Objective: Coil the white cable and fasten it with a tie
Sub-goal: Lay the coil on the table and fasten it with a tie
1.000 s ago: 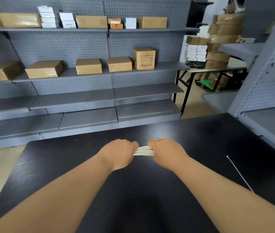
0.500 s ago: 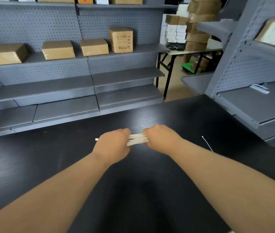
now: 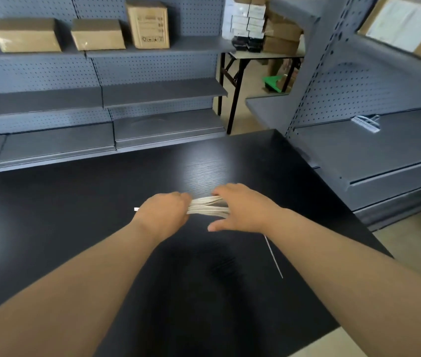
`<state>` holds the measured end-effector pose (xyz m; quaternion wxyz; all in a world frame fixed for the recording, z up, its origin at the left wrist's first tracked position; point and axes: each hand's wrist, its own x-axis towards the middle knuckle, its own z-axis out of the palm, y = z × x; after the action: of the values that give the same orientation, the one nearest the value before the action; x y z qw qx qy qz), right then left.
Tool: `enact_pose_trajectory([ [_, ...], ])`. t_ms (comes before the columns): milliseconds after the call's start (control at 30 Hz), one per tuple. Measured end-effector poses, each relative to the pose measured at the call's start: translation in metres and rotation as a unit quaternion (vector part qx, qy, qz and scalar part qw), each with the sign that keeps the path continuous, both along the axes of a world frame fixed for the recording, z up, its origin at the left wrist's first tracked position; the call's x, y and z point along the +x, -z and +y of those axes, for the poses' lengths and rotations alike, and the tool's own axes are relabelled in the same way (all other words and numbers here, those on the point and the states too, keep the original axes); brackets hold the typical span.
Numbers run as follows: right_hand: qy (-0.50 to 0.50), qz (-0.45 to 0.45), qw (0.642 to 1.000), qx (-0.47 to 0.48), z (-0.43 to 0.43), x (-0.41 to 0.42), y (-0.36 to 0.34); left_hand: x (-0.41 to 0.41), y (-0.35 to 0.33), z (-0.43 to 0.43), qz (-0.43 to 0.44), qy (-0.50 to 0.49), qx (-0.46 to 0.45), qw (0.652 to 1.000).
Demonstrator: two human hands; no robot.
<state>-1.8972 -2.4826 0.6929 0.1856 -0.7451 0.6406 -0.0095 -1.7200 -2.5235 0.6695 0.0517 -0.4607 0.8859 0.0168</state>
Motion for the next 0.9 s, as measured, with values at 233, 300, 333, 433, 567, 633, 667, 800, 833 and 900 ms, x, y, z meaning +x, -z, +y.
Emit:
enact_pose_trajectory([
  [233,0.124,-0.008,0.992,0.015,0.011,-0.079,0.034,-0.024,0.031,0.005,0.028,-0.088,0.038,0.995],
  [300,0.150,0.026,0.987,0.046,0.012,-0.090,0.049,-0.029,0.037,0.010,0.026,-0.109,0.047,0.993],
  [333,0.166,0.027,0.984,0.061,0.012,-0.094,0.056,-0.031,0.039,0.012,0.023,-0.119,0.051,0.991],
  [433,0.216,0.013,0.969,0.120,0.011,-0.099,0.077,-0.034,0.048,0.017,0.018,-0.146,0.056,0.987],
  [567,0.283,-0.009,0.943,0.176,0.008,-0.098,0.101,-0.032,0.057,0.021,0.019,-0.167,0.066,0.984],
  [633,0.311,-0.032,0.933,0.179,0.006,-0.098,0.106,-0.032,0.061,0.021,0.020,-0.174,0.071,0.982],
  [667,0.323,-0.046,0.929,0.176,0.005,-0.098,0.107,-0.032,0.062,0.021,0.020,-0.177,0.072,0.981],
  [800,0.353,-0.062,0.918,0.170,-0.001,-0.096,0.105,-0.032,0.064,0.019,0.016,-0.186,0.075,0.980],
  [833,0.351,-0.059,0.919,0.170,-0.002,-0.096,0.105,-0.032,0.064,0.019,0.016,-0.187,0.075,0.979],
  [900,0.345,-0.053,0.921,0.175,-0.005,-0.095,0.104,-0.032,0.064,0.017,0.016,-0.188,0.074,0.979],
])
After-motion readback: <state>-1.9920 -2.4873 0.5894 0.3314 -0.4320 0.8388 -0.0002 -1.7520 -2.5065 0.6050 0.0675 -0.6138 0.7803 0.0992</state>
